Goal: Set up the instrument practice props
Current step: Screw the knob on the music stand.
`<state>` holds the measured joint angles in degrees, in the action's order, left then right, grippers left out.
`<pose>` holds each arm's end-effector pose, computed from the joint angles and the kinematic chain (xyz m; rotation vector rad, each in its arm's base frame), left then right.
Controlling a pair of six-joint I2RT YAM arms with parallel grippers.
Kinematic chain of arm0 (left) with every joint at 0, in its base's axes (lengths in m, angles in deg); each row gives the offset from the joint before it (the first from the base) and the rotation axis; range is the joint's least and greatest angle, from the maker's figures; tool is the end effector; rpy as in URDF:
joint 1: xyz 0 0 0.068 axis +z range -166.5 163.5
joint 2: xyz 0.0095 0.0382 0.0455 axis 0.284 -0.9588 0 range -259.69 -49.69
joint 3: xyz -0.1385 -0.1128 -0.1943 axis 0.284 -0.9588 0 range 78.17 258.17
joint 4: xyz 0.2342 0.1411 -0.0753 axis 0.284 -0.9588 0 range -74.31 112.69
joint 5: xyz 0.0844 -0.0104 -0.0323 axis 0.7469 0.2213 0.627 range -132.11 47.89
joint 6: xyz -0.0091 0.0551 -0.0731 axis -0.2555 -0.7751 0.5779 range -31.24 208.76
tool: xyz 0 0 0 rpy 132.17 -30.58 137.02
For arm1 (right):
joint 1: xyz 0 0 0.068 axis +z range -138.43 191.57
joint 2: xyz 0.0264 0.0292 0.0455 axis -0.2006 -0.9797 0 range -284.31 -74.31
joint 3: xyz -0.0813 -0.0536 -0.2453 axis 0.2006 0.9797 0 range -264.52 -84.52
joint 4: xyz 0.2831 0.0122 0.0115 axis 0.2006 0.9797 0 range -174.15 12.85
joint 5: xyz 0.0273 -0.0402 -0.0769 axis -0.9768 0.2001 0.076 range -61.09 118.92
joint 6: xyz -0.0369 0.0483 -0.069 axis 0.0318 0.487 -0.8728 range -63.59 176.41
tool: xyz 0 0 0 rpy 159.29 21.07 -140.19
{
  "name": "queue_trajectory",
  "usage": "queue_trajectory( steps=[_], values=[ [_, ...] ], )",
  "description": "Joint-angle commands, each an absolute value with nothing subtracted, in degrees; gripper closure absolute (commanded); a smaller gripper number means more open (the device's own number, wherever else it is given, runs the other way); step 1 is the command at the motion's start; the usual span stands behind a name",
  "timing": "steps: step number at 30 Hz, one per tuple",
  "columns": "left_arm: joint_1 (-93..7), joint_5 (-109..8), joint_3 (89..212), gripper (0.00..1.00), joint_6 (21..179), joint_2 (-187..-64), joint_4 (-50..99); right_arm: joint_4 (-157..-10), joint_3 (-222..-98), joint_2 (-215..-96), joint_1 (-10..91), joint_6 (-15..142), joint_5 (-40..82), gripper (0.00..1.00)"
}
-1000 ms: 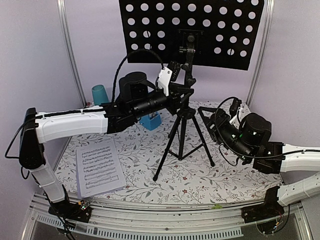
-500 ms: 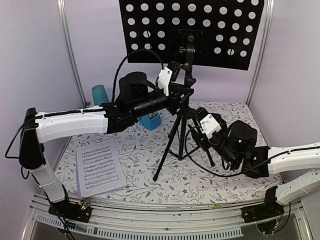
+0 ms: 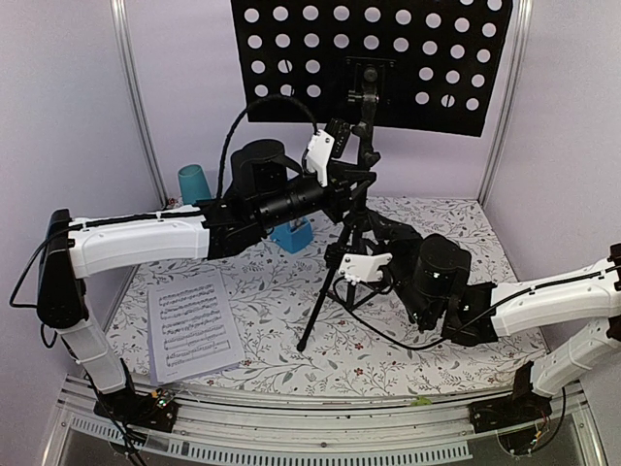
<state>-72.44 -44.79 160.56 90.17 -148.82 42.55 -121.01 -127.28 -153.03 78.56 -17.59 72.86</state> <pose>0.2718 -0.4091 0.3538 0.7560 1.3819 -0.8303 0.1921 0.3054 0.2565 -1.1938 1.0673 -0.6887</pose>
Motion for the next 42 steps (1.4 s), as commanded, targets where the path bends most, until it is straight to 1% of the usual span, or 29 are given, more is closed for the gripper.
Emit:
queue_trajectory(
  steps=[1, 6, 11, 15, 20, 21, 23, 27, 31, 34, 40, 42],
  values=[
    [-71.43, -44.38, 160.39, 1.0, 85.43, -150.23, 39.91, -123.17, -130.83, -154.4, 79.63, -28.43, 76.51, 0.46],
    [-71.43, -44.56, 160.61, 1.0, 85.42, -150.53, 39.74, -123.02, -131.43, -154.94, 80.3, -32.15, 77.08, 0.49],
    [-71.43, -44.68, 160.69, 1.0, 85.34, -150.46, 39.52, -121.15, -131.36, -154.61, 80.31, -32.86, 76.78, 0.56],
    [-71.43, -45.01, 160.7, 1.0, 85.42, -150.43, 39.57, -120.24, -131.74, -155.06, 80.31, -31.96, 76.64, 0.68],
    [-71.43, -45.0, 160.52, 1.0, 85.3, -150.12, 39.56, -117.39, -132.83, -155.99, 80.34, -27.51, 77.72, 0.97],
    [-71.43, -45.01, 160.45, 1.0, 85.25, -150.11, 39.57, -116.73, -133.33, -156.23, 80.35, -26.18, 78.22, 1.0],
    [-71.43, -44.99, 160.39, 1.0, 85.28, -150.11, 39.56, -114.84, -135.01, -156.57, 80.32, -21.47, 79.63, 1.0],
    [-71.43, -45.17, 160.35, 1.0, 85.16, -149.93, 39.56, -102.61, -140.05, -156.43, 80.31, 0.65, 79.95, 1.0],
    [-71.43, -45.36, 160.26, 1.0, 84.94, -149.88, 39.5, -93.62, -142.57, -155.53, 80.35, 22.0, 76.09, 1.0],
    [-71.43, -45.66, 160.34, 1.0, 84.97, -150.07, 39.37, -91.54, -142.53, -154.07, 80.31, 35.02, 72.95, 1.0],
    [-71.43, -45.78, 160.35, 1.0, 84.94, -150.23, 39.59, -91.44, -139.55, -149.6, 79.34, 53.23, 68.78, 1.0],
    [-71.5, -45.84, 160.39, 1.0, 85.07, -150.4, 39.72, -91.69, -137.98, -148.49, 78.55, 61.6, 66.59, 1.0]
  ],
)
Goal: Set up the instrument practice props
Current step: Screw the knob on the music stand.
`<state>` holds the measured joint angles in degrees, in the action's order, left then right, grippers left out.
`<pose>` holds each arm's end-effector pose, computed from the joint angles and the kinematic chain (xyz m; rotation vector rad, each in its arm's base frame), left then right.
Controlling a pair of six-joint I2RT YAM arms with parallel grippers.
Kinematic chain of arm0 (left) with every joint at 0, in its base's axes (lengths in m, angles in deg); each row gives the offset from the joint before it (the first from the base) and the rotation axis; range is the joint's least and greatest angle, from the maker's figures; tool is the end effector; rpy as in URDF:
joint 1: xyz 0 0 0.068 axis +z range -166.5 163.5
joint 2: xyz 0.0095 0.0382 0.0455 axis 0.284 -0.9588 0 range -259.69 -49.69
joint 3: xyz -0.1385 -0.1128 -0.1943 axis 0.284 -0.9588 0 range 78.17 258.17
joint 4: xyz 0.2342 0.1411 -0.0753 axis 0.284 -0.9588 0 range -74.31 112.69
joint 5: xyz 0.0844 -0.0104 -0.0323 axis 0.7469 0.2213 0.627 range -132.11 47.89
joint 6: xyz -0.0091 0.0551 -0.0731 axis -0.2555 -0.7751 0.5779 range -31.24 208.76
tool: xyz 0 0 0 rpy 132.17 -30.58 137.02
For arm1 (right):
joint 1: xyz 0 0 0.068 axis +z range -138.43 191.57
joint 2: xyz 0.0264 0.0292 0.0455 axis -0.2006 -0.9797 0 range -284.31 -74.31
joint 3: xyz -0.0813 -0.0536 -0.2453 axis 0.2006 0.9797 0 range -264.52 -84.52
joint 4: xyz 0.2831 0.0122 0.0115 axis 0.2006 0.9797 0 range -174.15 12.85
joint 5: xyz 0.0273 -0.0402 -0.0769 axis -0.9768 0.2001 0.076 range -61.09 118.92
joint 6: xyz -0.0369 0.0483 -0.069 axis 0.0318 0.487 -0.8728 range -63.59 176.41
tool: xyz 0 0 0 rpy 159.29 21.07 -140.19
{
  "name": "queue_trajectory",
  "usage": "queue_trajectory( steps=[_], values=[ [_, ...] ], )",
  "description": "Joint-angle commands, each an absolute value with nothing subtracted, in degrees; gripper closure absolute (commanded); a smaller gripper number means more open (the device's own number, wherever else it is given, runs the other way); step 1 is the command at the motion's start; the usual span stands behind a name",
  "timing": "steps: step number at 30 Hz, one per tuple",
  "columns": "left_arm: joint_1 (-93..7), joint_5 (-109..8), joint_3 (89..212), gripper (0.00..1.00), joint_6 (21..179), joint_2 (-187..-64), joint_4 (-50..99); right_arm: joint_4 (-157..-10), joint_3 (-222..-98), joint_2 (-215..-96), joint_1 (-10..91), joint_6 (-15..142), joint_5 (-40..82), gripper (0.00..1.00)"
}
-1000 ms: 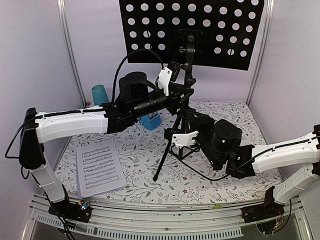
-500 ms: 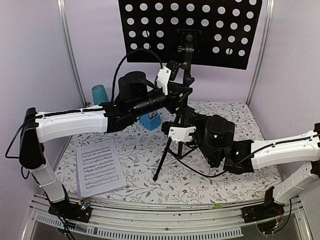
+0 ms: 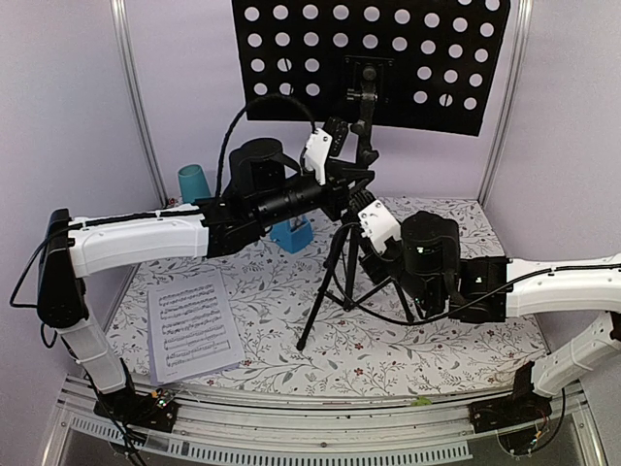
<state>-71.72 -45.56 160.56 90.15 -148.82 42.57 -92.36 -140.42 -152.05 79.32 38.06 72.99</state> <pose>0.2760 -0.4062 0.3538 0.7572 1.3809 -0.8302 0.1922 0.3180 0.2870 -0.7464 1.5733 -0.0649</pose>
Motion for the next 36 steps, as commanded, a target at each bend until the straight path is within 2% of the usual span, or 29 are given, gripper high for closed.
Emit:
queue_trajectory(
  steps=[1, 18, 23, 27, 29, 30, 31, 36],
  values=[
    [-71.52, -45.9, 160.43, 1.0, 85.05, -150.45, 39.82, -91.78, -137.37, -148.11, 78.21, 63.84, 65.87, 1.0],
    [-71.52, -46.15, 160.17, 1.0, 85.24, -150.51, 39.91, -95.04, -134.06, -141.64, 75.38, 93.01, 63.18, 0.99],
    [-71.54, -45.72, 160.43, 1.0, 85.48, -150.42, 39.56, -94.96, -132.39, -138.43, 75.18, 91.8, 65.96, 0.61],
    [-71.52, -45.79, 160.77, 0.98, 85.32, -150.11, 38.85, -94.86, -130.32, -134.61, 74.2, 88.84, 65.66, 0.45],
    [-71.53, -46.18, 160.92, 0.89, 85.26, -149.91, 38.78, -94.87, -128.97, -132.77, 73.8, 87.54, 65.57, 0.38],
    [-71.52, -46.3, 161.02, 0.79, 85.28, -149.81, 38.78, -94.8, -128.0, -131.56, 73.61, 86.89, 65.58, 0.35],
    [-71.52, -46.48, 161.05, 0.74, 85.25, -149.58, 38.78, -94.79, -127.12, -130.61, 73.23, 86.47, 65.26, 0.32],
    [-71.43, -47.91, 161.23, 0.53, 85.41, -148.59, 38.77, -94.8, -123.81, -126.86, 71.09, 83.13, 62.47, 0.19]
  ],
)
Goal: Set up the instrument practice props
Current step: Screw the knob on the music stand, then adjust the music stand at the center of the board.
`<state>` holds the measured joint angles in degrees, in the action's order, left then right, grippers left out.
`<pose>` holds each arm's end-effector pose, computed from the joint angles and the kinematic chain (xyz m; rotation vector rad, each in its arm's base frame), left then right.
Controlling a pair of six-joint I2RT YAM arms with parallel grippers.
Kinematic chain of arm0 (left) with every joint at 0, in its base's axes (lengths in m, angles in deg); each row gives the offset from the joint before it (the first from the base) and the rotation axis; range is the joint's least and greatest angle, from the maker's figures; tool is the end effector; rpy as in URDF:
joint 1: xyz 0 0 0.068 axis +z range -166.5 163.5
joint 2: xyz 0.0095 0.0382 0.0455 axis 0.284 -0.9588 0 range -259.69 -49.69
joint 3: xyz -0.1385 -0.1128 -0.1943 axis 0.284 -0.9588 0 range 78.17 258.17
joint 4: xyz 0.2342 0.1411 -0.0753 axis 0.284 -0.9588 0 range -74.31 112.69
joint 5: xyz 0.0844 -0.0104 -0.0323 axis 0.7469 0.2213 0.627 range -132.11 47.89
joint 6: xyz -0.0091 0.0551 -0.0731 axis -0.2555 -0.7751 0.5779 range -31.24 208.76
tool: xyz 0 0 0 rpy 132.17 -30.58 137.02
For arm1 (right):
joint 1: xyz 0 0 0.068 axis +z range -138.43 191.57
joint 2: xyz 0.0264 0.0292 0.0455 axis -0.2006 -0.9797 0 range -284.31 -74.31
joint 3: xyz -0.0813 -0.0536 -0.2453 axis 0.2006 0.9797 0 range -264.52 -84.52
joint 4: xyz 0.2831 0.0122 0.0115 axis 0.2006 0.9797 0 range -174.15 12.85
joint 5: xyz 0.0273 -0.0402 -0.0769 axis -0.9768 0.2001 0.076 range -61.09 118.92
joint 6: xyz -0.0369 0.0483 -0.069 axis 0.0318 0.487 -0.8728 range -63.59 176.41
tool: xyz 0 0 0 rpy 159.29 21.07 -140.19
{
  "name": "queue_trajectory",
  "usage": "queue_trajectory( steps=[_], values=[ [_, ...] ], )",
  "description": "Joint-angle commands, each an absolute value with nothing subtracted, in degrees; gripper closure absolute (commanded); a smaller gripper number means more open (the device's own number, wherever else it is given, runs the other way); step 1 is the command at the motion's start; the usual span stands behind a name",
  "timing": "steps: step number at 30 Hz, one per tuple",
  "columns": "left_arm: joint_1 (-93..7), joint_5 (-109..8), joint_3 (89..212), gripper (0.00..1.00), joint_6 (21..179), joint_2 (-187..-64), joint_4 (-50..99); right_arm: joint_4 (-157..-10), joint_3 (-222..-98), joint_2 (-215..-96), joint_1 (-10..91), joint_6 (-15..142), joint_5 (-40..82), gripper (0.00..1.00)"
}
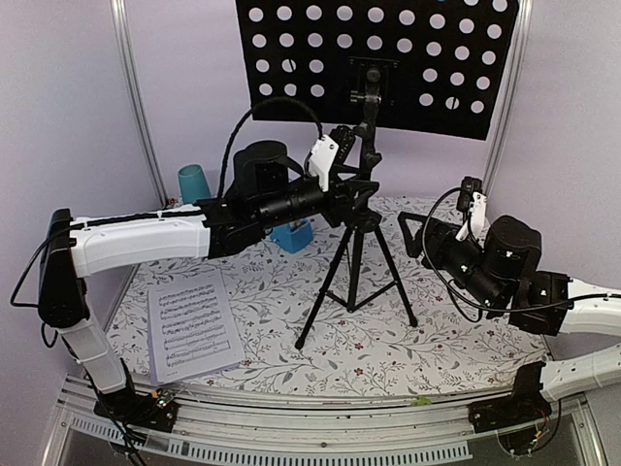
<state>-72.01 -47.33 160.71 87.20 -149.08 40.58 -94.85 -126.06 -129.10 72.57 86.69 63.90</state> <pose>0.2725 -0.4100 0.3474 0.8342 1.3778 -0.8086 0.1820 0.2304 0.3124 0.0412 1.6574 0.7357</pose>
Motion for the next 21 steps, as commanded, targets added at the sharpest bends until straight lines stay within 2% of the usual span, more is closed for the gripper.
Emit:
queue_trajectory(
  steps=[1, 10, 18, 21],
  values=[
    [-71.37, -48.39, 161.23, 0.5, 85.5, -148.41, 38.72, -94.9, -123.13, -126.29, 70.81, 82.71, 62.11, 0.17],
    [-70.26, -50.29, 157.99, 0.31, 87.66, -144.82, 39.0, -96.2, -118.31, -123.26, 69.29, 76.27, 56.31, 0.0],
    [-69.0, -51.87, 152.08, 0.32, 90.36, -140.51, 41.72, -96.54, -119.65, -122.41, 68.43, 72.64, 53.98, 0.01],
    [-69.97, -46.2, 150.89, 0.34, 93.86, -139.47, 44.14, -95.78, -121.51, -121.8, 66.84, 70.67, 53.65, 0.01]
  ],
)
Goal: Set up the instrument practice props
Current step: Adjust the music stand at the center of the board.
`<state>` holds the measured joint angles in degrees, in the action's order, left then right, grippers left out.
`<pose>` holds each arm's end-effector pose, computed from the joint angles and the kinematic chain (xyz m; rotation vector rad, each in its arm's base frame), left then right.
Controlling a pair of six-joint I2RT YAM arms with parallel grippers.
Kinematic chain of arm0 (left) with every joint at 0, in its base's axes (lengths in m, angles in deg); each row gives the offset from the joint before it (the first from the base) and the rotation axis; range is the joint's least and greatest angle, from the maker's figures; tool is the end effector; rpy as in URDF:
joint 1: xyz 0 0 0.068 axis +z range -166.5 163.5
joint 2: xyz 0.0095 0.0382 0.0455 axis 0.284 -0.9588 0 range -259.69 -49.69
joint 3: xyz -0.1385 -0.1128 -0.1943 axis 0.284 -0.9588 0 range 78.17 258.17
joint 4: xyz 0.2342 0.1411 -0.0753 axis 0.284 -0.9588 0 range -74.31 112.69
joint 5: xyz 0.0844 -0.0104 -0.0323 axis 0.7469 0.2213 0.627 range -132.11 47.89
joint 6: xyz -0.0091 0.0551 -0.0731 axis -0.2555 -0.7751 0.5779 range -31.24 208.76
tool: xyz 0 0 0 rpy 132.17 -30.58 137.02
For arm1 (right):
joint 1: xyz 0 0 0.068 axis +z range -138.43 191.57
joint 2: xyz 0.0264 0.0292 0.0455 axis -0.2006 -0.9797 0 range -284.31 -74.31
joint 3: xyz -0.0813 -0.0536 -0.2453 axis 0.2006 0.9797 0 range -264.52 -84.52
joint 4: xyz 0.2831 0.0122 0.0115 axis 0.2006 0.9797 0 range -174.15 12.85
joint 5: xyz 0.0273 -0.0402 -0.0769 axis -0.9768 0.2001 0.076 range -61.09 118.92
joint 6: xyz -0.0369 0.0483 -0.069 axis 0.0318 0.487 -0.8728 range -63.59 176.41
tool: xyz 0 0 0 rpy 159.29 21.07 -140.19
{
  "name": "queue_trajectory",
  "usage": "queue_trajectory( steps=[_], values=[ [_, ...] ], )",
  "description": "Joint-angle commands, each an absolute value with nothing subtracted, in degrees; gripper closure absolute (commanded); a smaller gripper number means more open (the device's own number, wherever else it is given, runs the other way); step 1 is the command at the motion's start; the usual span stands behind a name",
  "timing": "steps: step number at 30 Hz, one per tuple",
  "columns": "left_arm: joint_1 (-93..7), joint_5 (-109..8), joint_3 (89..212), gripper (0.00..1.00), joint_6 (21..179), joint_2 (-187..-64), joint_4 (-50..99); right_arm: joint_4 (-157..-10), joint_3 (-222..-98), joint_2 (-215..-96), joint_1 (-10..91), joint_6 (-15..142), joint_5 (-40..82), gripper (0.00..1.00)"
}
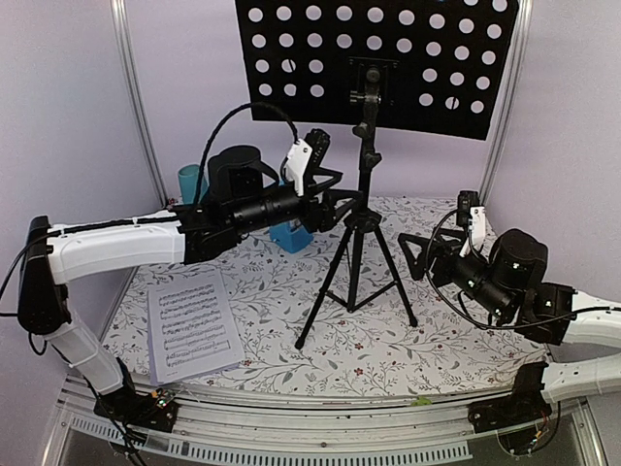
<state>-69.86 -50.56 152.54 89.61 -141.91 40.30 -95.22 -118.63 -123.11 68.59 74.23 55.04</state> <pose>0.2645 -0.3760 0.3423 0.8319 1.4143 -0.8501 0.1803 0.2108 0.2859 -0.2116 1.6514 0.6282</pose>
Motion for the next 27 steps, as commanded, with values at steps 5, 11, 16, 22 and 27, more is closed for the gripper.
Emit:
queue_trajectory(
  steps=[5, 11, 16, 22, 27],
  values=[
    [-76.86, -27.06, 153.2, 0.38, 94.64, -142.52, 45.66, -92.04, -123.57, -120.65, 61.76, 72.75, 53.23, 0.01],
    [-81.03, -17.24, 158.07, 0.43, 94.14, -147.71, 48.16, -89.9, -125.03, -119.84, 58.65, 73.23, 52.3, 0.01],
    [-82.9, -10.19, 165.68, 0.5, 92.65, -153.71, 48.33, -89.19, -126.53, -120.62, 57.18, 72.45, 50.84, 0.01],
    [-84.48, -3.86, 171.89, 0.77, 87.95, -159.36, 51.22, -89.24, -126.84, -119.81, 56.02, 70.21, 50.11, 0.01],
    [-84.79, -5.19, 171.67, 1.0, 86.17, -159.54, 54.62, -89.34, -127.2, -119.09, 54.11, 69.2, 45.53, 0.01]
  ],
)
